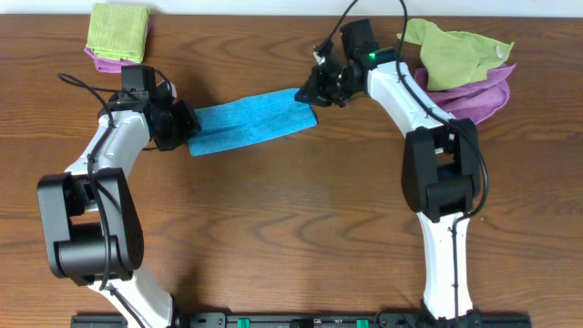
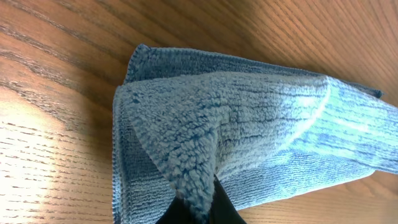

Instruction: Fold the cloth

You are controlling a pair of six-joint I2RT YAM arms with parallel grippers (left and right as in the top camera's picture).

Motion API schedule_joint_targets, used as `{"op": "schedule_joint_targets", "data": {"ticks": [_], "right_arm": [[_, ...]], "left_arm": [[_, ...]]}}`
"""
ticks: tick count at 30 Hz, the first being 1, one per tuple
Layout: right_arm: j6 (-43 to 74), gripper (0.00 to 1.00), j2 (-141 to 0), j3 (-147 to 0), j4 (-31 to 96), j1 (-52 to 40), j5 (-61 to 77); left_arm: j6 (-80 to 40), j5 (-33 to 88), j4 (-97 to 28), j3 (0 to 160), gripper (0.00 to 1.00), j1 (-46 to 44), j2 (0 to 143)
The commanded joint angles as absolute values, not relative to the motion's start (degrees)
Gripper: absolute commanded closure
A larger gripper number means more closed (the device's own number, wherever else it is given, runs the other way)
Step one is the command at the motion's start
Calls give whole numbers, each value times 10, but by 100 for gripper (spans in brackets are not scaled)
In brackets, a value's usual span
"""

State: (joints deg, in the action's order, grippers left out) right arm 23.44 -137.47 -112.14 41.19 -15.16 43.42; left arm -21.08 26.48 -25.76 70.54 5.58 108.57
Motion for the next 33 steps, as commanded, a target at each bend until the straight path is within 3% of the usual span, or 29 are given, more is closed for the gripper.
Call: {"op": "schedule_joint_targets", "data": {"ticks": [1,10,11,12,13,14,15,17,18,19,20,21,22,24,28,29,32,33], "right_arm": [[216,98,-1385,-1135,424,-138,446],[203,98,-1385,-1135,440,-142,435],[196,71,-1385,-1135,440,-143,435],[196,61,-1385,-1135,440,-143,435],[193,38,-1385,-1135,440,-142,435],[186,17,-1385,-1136,440,-140,435],[182,16,-1384,-1136,440,-138,435],[181,22,-1381,-1136,440,-131,435],[181,33,-1376,-1136,440,-128,435],[181,55,-1372,-1136,439,-124,435],[181,89,-1365,-1136,437,-122,435],[179,98,-1358,-1136,434,-120,432],[176,98,-1349,-1136,431,-120,419],[168,99,-1330,-1136,431,-125,367],[146,99,-1307,-1136,431,-161,221],[138,99,-1307,-1136,431,-172,192],[118,99,-1318,-1136,430,-206,133],[117,99,-1321,-1136,427,-215,116]], "left_arm": [[-197,251,-267,713,95,59,1093],[-197,251,-285,713,94,59,1093],[-197,251,-284,713,94,60,1093],[-197,251,-283,714,83,60,1093],[-197,251,-285,716,56,60,1091],[-196,251,-286,719,49,60,1088],[-192,253,-286,722,46,60,1084],[-187,256,-287,728,41,60,1070],[-180,255,-287,731,40,60,1060],[-178,255,-286,732,40,60,1049],[-174,255,-285,732,42,60,1037],[-168,255,-284,733,49,58,1023],[-160,250,-282,733,57,56,1011],[-147,224,-276,733,94,48,992],[-148,132,-281,732,94,18,994],[-149,117,-283,732,91,12,998],[-162,110,-282,732,67,6,1001],[-174,110,-281,732,67,7,999]]}}
